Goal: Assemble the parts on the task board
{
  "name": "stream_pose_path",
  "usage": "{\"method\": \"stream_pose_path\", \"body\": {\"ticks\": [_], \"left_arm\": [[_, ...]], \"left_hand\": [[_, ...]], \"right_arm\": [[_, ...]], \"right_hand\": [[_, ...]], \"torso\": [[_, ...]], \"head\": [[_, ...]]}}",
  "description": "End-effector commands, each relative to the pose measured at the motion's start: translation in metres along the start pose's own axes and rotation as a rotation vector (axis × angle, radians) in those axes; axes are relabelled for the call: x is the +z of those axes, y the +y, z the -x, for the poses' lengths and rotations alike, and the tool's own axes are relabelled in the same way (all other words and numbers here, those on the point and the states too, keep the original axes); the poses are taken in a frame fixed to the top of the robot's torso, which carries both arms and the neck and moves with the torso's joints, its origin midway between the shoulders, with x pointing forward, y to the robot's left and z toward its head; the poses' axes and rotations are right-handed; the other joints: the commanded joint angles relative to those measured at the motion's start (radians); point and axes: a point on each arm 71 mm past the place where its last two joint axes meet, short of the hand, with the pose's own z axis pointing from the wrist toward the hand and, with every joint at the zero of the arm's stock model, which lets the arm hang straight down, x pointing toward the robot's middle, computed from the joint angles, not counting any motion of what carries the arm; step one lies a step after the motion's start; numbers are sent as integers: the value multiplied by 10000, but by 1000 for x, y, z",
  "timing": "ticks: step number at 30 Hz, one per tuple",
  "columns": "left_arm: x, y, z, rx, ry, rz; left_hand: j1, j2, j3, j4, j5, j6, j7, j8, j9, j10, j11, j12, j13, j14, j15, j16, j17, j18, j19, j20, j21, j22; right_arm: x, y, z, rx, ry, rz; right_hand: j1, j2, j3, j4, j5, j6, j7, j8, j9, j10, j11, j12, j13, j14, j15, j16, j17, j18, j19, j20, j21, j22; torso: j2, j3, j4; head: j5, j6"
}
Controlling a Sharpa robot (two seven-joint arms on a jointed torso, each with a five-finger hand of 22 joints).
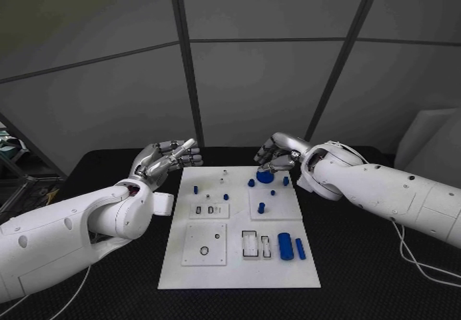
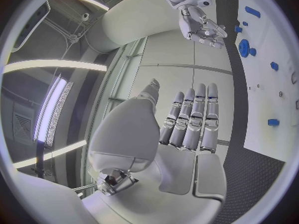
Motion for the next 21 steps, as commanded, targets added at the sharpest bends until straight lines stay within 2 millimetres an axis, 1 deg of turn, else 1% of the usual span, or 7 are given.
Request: {"method": "stream_pose_path", "body": {"ticks": [1,2,5,12,15,17,21], "left_arm": [[-1,-3,-6,-46,362,-93],[-1,-3,-8,-70,404,-97],[0,-5,-10,-130,488,-135],[0,-8,-11,-176,539,-174],[0,-8,-12,-192,564,-177],[0,-9,-12,-199,576,-179],[-1,-9,-13,-211,596,-178]], "left_hand": [[105,-7,8,-60,24,79,140,24,-17,72,15,-24,7,78,-9,-30,11,-103,76,-11,41,-11],[105,-7,8,-60,24,79,140,23,-18,72,15,-25,7,78,-9,-30,11,-103,77,-11,42,-11],[105,-8,6,-66,23,80,140,21,-19,74,15,-29,6,78,-9,-35,10,-103,81,-12,43,-12],[102,-6,-2,-84,20,79,144,7,-26,77,18,-49,1,73,-8,-56,6,-104,101,-16,51,-14],[102,-6,-2,-84,20,79,144,7,-26,77,18,-49,1,73,-8,-56,6,-104,101,-16,51,-14],[97,-4,-7,-92,16,78,148,-1,-30,78,20,-61,-1,71,-8,-68,4,-105,113,-17,56,-15],[97,-4,-7,-92,16,78,148,-1,-30,78,20,-61,-1,71,-8,-69,4,-105,113,-17,56,-15]], "right_arm": [[3,2,-4,-2064,746,-470],[5,3,-5,-2244,791,-506],[8,6,-7,-2669,902,-609],[12,10,-10,-3014,1098,-722],[14,12,-11,-3072,1202,-712],[15,14,-12,-3096,1272,-704],[16,15,-15,-3122,1437,-709]], "right_hand": [[-118,-138,92,23,8,-28,25,-153,-27,-119,-50,-39,-4,462,4,420,357,137,156,-29,295,165],[-149,-222,80,25,-4,-140,59,-247,-38,-241,-13,-47,-6,467,-6,600,508,111,211,-17,434,288],[-214,-316,73,40,-18,-242,91,-323,-16,-479,20,-26,25,387,-2,1454,1228,-100,796,7,1617,1812],[-308,-247,105,43,18,-319,86,-319,-10,-546,34,-28,53,307,2,3487,2927,-567,1983,49,3867,4990],[-334,-213,159,32,36,-328,89,-324,-10,-552,33,-27,54,226,29,4798,4196,-692,2256,74,4499,5893],[-364,-175,196,45,47,-320,89,-321,-9,-542,44,-28,55,243,47,5508,4904,-771,2452,79,4846,6446],[-404,-102,301,50,105,-261,78,-312,-2,-482,38,-28,54,250,63,6315,5681,-868,2678,98,5243,7079]], "torso": [[245,-35,71],[268,-40,81],[357,-55,123],[462,-81,183],[496,-93,206],[499,-87,188],[518,-88,184]], "head": [[-40,35],[-52,43],[-109,68],[-169,82],[-185,86],[-165,69],[-162,54]]}}
